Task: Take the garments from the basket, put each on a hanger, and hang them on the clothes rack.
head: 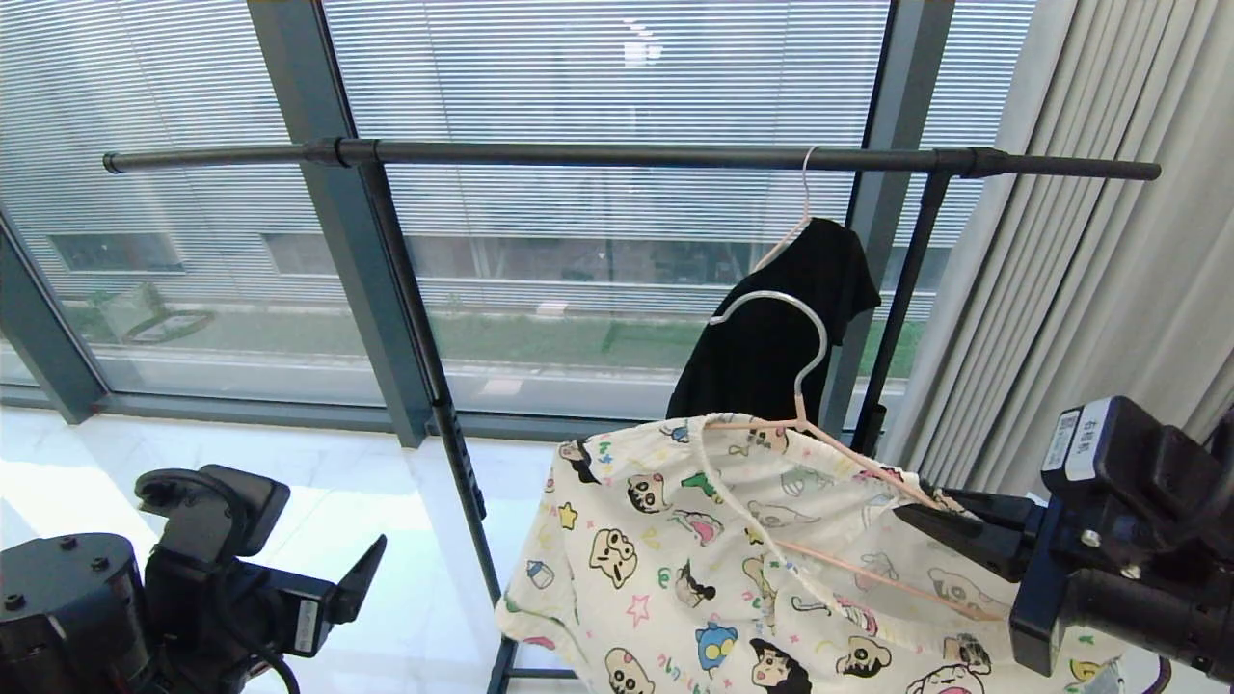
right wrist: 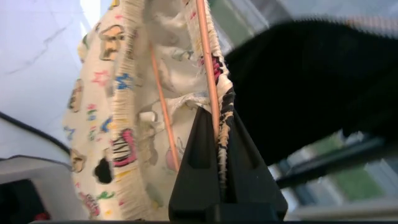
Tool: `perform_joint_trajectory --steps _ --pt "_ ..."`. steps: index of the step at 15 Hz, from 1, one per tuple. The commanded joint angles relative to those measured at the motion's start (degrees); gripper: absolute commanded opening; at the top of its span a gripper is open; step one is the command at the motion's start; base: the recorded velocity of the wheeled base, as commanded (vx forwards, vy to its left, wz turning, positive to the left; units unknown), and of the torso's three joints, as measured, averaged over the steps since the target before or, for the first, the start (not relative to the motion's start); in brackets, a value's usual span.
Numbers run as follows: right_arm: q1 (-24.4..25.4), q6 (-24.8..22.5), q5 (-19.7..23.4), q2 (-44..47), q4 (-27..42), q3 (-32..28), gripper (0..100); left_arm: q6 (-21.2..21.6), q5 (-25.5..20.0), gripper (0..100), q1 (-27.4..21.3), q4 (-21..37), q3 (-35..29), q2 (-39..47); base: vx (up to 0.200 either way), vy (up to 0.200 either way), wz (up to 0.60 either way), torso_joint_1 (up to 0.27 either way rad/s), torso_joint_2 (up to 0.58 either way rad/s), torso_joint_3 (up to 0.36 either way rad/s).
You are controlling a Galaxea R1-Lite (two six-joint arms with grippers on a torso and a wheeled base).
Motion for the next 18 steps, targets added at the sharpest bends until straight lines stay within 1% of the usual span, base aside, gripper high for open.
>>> perform_joint_trajectory --steps 1,3,5,6,11,13,16,18 --pt "0.02 4.94 -3.19 0.59 0.03 2.17 0 0.34 4.3 100 3.12 -0.02 -1.09 -0.69 0.0 0.0 0.0 0.0 0.0 0.0" --pt "0.02 7.57 -3.63 1.12 -0.05 1.81 0 0.87 7.55 100 4.35 -0.02 -2.85 0.01 0.0 0.0 0.0 0.0 0.0 0.0" --pt "0.1 7.66 -3.54 1.73 -0.05 1.55 0 2.89 8.26 100 4.44 -0.02 -4.08 0.01 0.0 0.0 0.0 0.0 0.0 0.0" --pt "0.1 7.66 -3.54 2.09 -0.14 1.46 0 3.94 8.17 100 4.44 -0.02 -4.69 -0.16 0.0 0.2 0.0 0.002 0.0 0.007" --pt "0.1 7.66 -3.81 3.58 -0.32 0.58 0 4.12 8.17 100 4.35 -0.02 -5.31 -0.07 0.0 0.2 0.0 0.001 0.0 0.001" --pt "0.19 7.66 -3.81 5.95 -0.32 -1.52 0 4.12 8.08 100 4.26 -0.02 -5.31 -0.07 0.0 0.2 0.0 0.0 0.0 0.002" --pt "0.1 8.63 -4.33 11.58 -0.41 -7.24 0 4.12 7.99 100 4.09 -0.02 -5.4 0.01 0.0 0.2 0.0 0.002 0.0 0.006" --pt "0.1 11.53 -7.41 16.41 -0.41 -11.98 0 4.12 7.99 100 3.12 -0.02 -5.4 0.01 0.0 0.0 0.0 0.0 0.0 0.0"
